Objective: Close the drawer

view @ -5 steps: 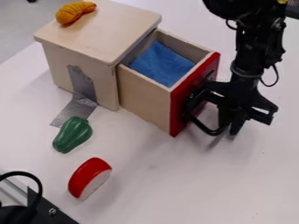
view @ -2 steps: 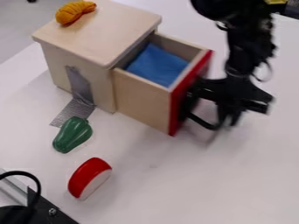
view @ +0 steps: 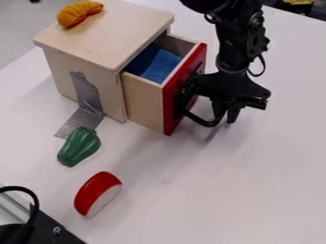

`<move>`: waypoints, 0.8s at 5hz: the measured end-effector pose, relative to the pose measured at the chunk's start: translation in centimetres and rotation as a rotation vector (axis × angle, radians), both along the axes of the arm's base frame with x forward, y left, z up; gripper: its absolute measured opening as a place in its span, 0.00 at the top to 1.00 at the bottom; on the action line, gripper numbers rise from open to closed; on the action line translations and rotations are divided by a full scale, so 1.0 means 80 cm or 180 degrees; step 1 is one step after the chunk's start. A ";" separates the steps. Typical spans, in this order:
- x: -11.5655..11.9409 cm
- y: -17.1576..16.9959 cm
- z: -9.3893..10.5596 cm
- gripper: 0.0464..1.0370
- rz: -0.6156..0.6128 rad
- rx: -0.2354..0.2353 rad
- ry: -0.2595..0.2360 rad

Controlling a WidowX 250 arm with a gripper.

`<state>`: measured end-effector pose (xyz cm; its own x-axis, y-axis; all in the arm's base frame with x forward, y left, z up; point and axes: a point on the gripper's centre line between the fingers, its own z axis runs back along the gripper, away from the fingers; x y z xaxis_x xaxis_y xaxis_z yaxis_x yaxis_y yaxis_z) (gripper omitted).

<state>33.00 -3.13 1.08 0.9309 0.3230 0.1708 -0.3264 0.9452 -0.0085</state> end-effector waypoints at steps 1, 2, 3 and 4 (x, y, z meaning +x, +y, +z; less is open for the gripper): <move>-0.010 0.005 0.000 0.92 -0.0051 0.0066 0.0031; -0.017 0.046 0.001 0.92 0.0003 0.0251 0.0053; -0.023 0.074 0.008 0.92 0.0073 0.0353 0.0033; -0.026 0.085 0.015 0.88 0.0084 0.0370 0.0001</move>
